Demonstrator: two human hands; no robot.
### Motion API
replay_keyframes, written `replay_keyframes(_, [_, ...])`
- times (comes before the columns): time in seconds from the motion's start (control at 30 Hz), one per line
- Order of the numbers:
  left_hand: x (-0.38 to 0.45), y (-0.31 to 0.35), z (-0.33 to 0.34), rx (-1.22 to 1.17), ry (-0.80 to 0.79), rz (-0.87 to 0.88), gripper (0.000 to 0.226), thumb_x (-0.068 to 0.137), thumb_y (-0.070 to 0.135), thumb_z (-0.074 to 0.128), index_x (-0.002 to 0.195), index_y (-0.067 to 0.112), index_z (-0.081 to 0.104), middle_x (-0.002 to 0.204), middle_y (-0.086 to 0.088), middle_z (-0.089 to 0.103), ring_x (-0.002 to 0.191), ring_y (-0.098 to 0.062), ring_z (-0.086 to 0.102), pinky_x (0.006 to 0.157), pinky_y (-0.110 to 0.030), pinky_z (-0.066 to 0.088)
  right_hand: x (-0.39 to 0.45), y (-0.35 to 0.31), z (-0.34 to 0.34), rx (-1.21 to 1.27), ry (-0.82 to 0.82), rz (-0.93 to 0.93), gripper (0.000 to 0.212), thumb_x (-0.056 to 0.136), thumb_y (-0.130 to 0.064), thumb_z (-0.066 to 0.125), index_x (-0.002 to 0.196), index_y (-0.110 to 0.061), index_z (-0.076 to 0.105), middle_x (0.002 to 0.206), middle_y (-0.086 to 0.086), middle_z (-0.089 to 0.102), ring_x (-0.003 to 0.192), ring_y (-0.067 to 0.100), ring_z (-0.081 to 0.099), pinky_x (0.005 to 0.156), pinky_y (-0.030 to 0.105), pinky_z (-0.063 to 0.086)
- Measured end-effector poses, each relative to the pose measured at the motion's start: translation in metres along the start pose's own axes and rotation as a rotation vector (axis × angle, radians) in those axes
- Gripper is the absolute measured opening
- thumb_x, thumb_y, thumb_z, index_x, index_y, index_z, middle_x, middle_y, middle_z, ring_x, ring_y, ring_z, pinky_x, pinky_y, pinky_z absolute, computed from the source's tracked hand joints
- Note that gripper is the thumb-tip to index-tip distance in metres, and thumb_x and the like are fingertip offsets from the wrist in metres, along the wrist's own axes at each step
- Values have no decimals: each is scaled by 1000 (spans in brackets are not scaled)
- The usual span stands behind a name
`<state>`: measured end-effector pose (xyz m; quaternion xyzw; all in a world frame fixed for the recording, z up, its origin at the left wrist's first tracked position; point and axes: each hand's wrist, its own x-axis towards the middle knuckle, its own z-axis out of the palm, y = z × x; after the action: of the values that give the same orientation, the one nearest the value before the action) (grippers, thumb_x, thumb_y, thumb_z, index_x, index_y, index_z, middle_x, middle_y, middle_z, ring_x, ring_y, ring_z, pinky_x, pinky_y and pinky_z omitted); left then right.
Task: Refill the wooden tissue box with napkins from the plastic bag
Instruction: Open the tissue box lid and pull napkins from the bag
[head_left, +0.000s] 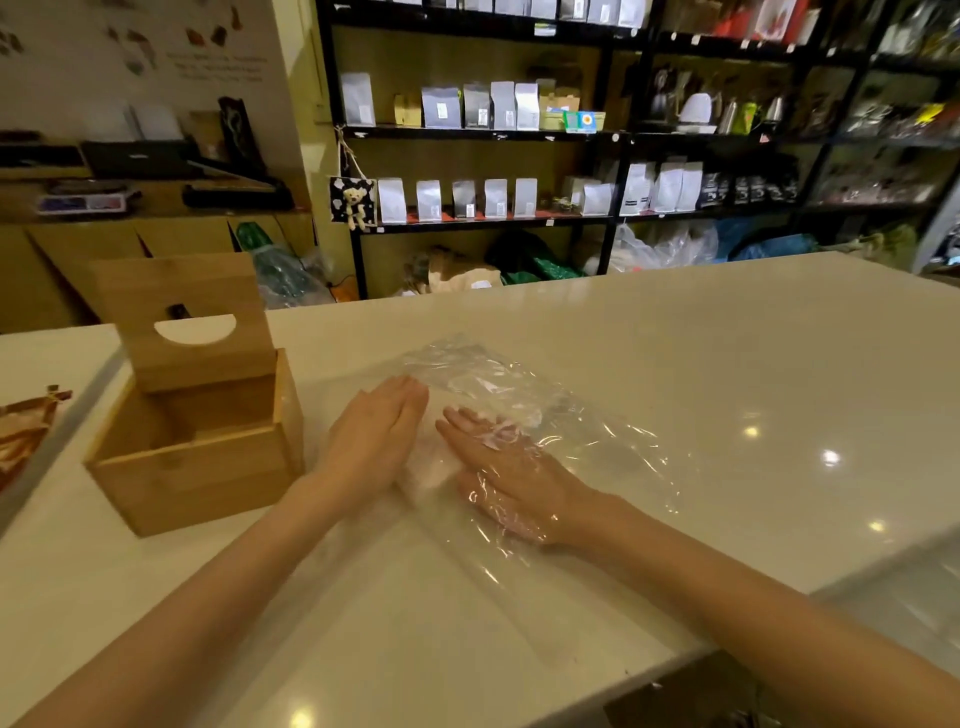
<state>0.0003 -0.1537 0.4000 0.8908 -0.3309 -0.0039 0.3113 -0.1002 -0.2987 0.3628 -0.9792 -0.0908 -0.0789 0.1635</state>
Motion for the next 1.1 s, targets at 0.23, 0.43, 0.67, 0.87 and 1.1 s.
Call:
replay_keyframes(0.23, [0,-32,15,-138,-64,-113,49,98,35,20,142,14,29,153,-3,26,142,-15,19,118,-31,9,6,-18,6,-119,-89,28,78,83,-63,-6,148,-24,12,159,0,9,146,13,4,113,26,-13])
replay_keyframes(0.43, [5,-34,18,-31,-155,-123,51,98,36,12,144,16,23,155,-3,20,144,-15,14,117,-31,4,-19,-27,-4,-156,-108,61,88,73,-61,-11,147,-23,17,159,1,11,147,16,4,112,30,-16])
replay_keyframes(0.67, [7,-38,22,301,-279,-37,68,88,56,10,146,21,8,158,-8,7,145,-23,3,117,-47,6,-94,-35,-12,-125,-125,117,74,81,-62,0,147,-30,12,159,-8,6,145,6,-5,116,39,-16])
replay_keyframes(0.87, [4,-36,21,402,-277,29,79,82,68,21,146,26,5,157,-12,6,145,-24,3,116,-49,3,-144,-49,-18,-109,-60,124,71,84,-66,26,146,-35,12,157,-14,7,144,-1,-5,116,33,-17])
replay_keyframes(1.1, [4,-38,22,454,-261,68,78,82,69,23,146,26,9,157,-13,9,145,-25,6,115,-50,5,-183,-50,1,-275,301,73,60,76,-27,67,130,-22,42,130,-3,60,126,9,44,110,45,35])
